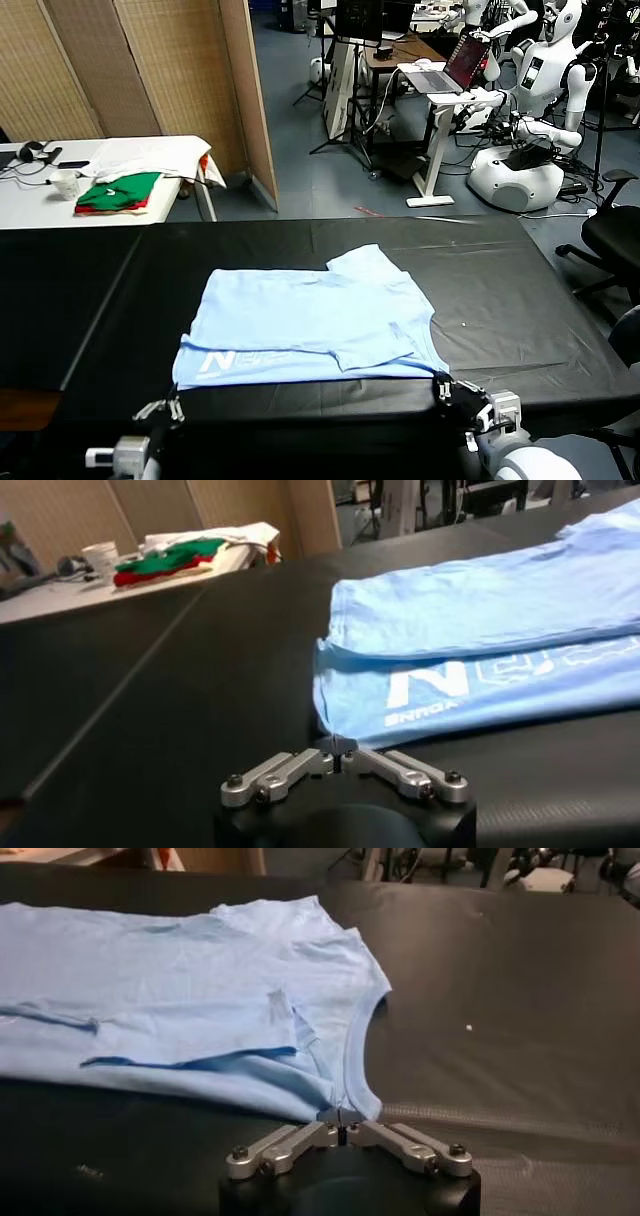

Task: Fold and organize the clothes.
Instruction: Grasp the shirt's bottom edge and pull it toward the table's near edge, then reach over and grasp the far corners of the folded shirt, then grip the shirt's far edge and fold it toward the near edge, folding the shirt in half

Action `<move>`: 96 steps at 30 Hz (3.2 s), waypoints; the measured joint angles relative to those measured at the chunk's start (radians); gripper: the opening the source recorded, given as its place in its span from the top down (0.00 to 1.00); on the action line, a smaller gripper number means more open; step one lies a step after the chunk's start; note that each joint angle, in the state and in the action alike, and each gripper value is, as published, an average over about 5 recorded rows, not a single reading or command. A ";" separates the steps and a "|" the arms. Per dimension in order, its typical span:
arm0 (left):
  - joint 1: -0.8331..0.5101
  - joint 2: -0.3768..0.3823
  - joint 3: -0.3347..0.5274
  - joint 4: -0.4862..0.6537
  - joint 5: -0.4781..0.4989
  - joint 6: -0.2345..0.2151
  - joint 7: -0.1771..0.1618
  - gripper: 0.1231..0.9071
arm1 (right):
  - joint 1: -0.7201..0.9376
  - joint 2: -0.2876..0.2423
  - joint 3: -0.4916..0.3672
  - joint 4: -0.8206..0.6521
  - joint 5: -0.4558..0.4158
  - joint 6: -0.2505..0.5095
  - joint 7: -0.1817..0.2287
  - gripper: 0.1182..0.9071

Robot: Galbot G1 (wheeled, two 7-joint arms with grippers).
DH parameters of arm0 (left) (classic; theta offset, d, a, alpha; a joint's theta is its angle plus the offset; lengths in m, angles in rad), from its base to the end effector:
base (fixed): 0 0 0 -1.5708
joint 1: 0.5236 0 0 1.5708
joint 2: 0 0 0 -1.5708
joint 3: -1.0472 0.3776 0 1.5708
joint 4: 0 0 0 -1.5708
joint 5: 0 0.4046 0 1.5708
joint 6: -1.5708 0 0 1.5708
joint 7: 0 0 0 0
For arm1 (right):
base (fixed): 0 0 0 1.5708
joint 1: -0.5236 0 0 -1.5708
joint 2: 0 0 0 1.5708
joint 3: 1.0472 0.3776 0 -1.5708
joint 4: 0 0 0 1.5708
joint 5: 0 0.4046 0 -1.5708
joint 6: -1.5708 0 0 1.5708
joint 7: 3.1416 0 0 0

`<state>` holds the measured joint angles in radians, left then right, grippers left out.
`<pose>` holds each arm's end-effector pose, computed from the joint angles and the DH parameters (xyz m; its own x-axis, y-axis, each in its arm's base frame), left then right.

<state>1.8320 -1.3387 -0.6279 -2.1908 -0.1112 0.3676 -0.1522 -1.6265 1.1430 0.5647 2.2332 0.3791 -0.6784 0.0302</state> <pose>0.1393 0.0661 -0.3240 -0.8672 -0.1515 0.4744 -0.0604 0.9776 0.2018 0.2056 -0.0653 -0.2680 -0.7935 -0.1532 0.5890 -0.2021 0.9792 -0.0175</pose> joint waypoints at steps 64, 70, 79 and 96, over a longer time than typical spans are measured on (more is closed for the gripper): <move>-1.011 0.273 0.255 0.650 -0.630 0.370 -0.026 0.00 | 1.072 0.085 -0.461 -0.886 0.115 -0.058 0.046 0.07; -1.024 0.269 0.258 0.677 -0.627 0.370 -0.024 0.00 | 1.084 0.087 -0.466 -0.916 0.109 -0.058 0.036 0.28; -1.041 0.266 0.270 0.705 -0.619 0.366 -0.019 0.34 | 1.085 0.088 -0.468 -0.933 0.100 -0.057 0.016 0.82; -1.033 0.278 0.278 0.669 -0.594 0.369 0.006 0.97 | 1.046 0.069 -0.412 -0.860 0.079 0.052 -0.030 0.97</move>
<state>0.7986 -1.0609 -0.3504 -1.5219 -0.7050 0.7371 -0.1465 -0.5800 1.2117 0.1524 1.3728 0.4578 -0.6263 0.0006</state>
